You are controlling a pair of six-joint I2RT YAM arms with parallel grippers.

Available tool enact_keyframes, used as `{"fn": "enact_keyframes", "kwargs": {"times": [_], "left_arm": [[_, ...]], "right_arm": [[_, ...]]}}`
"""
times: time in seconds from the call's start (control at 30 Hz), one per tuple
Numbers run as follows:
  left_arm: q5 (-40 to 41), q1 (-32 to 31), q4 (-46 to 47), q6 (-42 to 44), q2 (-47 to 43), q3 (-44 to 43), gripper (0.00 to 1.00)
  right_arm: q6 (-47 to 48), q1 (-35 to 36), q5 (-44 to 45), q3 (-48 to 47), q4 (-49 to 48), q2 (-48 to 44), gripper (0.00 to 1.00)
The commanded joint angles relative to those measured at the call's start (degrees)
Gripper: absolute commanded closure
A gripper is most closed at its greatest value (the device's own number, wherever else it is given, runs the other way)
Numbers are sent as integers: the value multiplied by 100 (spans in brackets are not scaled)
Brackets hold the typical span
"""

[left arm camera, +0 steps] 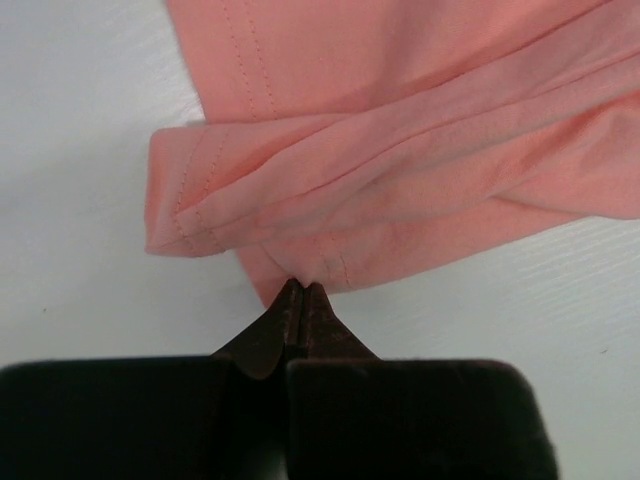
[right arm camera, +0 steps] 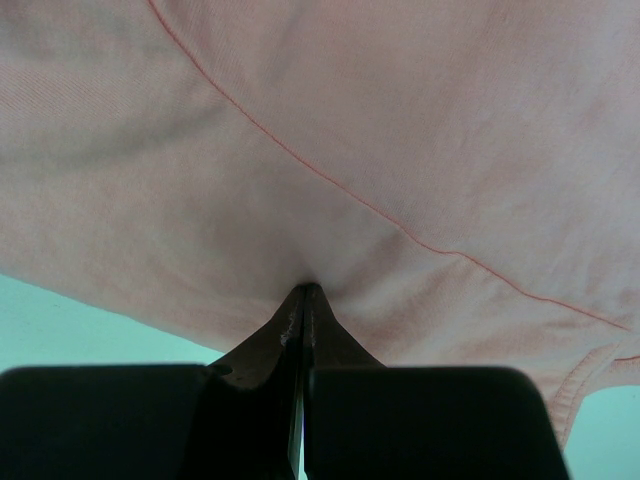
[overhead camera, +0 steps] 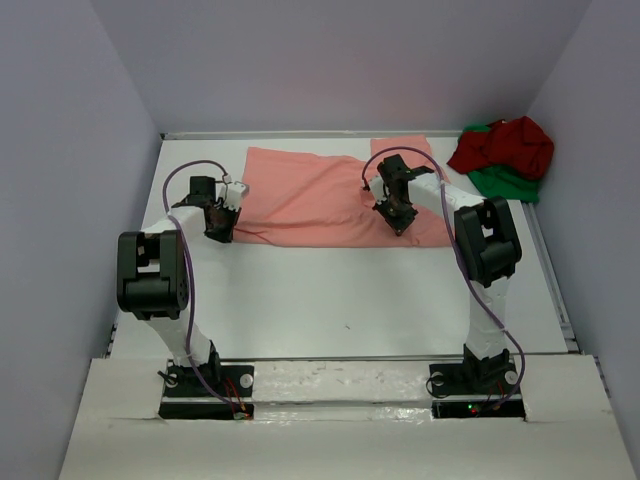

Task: Fold and stack the t-shirts
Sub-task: Fold the flattened tshirt in 1/3 of the way

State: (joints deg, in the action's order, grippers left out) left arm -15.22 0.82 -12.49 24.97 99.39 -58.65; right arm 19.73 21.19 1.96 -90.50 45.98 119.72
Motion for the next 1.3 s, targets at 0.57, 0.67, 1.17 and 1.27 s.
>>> {"fn": "enact_keyframes", "kwargs": {"times": [0.57,0.67,1.17,1.27], "left_arm": [[678,-249,-60,183,-482,-32,100],[871,-249,-87,271,-570,-15,100],[1267,-249,-201,482,-667,64,100],[1381,-249,-166,535,-684,135,100]], "right_arm": [[31,26,244,-152,87,192,100],[49,26,270,-152,87,201,100],[84,-27,358,-135,87,218,100],[102,-27,384,-143,87,227,100]]}}
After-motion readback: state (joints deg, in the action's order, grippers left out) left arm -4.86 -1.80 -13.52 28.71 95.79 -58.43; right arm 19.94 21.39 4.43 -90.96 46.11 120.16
